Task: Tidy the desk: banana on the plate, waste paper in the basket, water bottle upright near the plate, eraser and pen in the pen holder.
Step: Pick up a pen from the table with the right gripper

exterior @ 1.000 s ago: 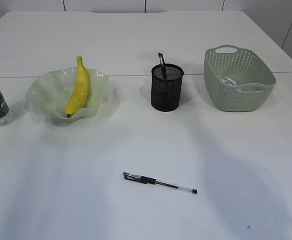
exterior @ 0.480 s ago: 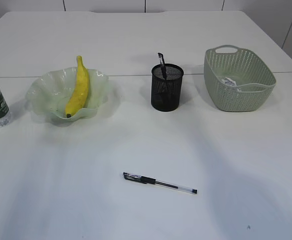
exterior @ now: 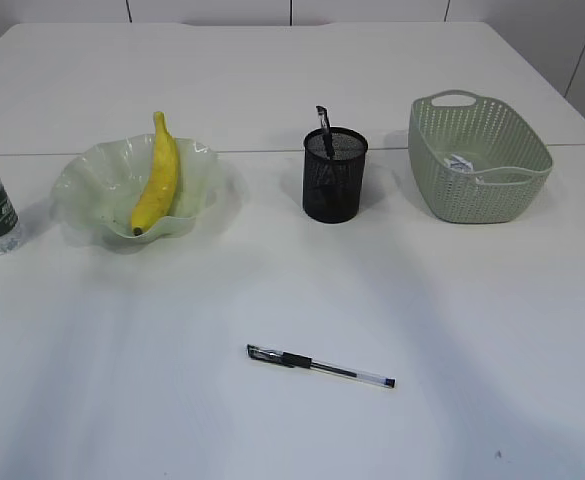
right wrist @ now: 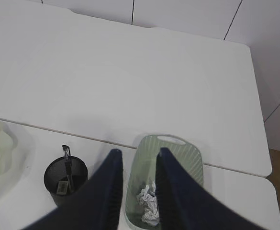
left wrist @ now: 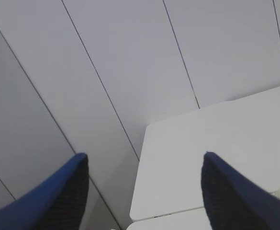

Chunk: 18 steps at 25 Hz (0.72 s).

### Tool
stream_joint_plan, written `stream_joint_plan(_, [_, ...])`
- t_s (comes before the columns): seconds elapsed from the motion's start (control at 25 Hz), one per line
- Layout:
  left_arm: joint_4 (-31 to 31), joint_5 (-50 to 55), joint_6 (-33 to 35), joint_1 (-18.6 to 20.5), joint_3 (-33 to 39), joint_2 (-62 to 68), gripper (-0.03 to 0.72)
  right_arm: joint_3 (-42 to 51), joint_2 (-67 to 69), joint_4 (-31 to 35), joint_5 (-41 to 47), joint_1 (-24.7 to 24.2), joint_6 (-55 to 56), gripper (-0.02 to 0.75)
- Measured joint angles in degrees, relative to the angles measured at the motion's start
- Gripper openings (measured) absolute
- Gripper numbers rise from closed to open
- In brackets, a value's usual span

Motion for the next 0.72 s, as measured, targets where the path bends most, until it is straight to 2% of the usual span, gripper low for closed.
stream_joint_plan(0.56, [0.0, 0.0, 0.0, 0.0, 0.0, 0.0, 0.521, 32.6, -19.1, 0.3, -16.6, 0.0, -3.8, 0.183])
stream_joint_plan(0.72, [0.0, 0.0, 0.0, 0.0, 0.0, 0.0, 0.52, 38.9, -22.0, 2.4, -19.1, 0.0, -6.7, 0.184])
